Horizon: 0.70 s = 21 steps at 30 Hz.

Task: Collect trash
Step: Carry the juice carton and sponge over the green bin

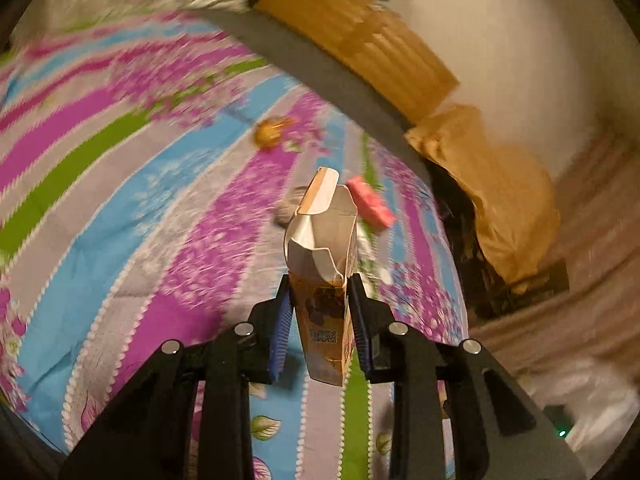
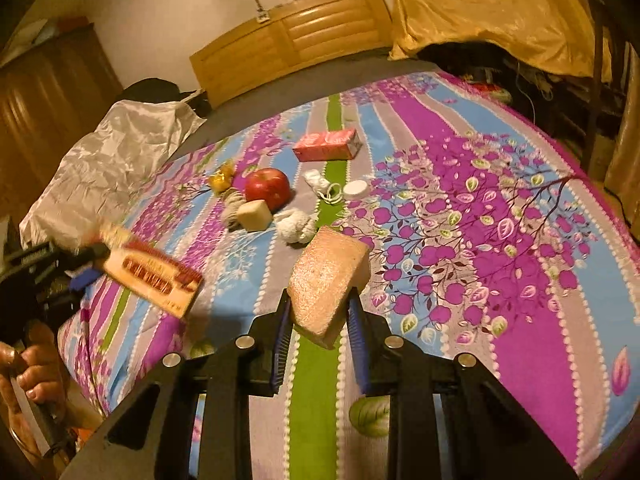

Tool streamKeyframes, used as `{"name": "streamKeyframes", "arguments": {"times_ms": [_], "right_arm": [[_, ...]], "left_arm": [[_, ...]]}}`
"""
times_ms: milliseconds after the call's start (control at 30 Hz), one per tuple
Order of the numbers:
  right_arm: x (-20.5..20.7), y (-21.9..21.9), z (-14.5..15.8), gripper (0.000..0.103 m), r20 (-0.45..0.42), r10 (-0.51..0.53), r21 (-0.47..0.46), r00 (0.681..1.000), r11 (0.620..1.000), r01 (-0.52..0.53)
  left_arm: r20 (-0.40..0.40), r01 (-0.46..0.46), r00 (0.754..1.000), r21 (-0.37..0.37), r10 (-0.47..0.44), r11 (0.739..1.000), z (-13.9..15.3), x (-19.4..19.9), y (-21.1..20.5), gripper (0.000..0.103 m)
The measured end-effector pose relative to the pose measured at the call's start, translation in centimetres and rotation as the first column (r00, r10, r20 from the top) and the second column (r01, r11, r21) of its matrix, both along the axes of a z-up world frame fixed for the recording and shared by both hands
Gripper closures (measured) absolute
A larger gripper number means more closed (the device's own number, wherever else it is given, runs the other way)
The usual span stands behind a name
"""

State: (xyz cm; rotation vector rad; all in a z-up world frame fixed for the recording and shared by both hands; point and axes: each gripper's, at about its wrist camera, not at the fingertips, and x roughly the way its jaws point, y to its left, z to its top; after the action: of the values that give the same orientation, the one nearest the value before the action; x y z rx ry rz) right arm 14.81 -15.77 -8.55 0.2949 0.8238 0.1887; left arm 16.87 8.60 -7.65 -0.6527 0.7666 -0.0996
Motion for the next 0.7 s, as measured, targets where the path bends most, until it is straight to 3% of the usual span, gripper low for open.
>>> {"name": "streamKeyframes", "arguments": {"times_ms": [300,700], "right_arm": [[-4.1,-3.3,4.7,0.076,0.069,-0.037,-0.087,0.997,0.995,0.043],[-7.5,-8.8,9.7,0.076,0.151,-0.121,-0.151,0.981,0.978,0.144]], "left_arm": [[0.073,0.16,0.982,0.174,-0.175,0.972,3.8,-0.1,-8.1,0.077],[0.103,0.262,0.941,0.383,-0.322,0.886,6.6,-0.3,-17.5,0.077]]}}
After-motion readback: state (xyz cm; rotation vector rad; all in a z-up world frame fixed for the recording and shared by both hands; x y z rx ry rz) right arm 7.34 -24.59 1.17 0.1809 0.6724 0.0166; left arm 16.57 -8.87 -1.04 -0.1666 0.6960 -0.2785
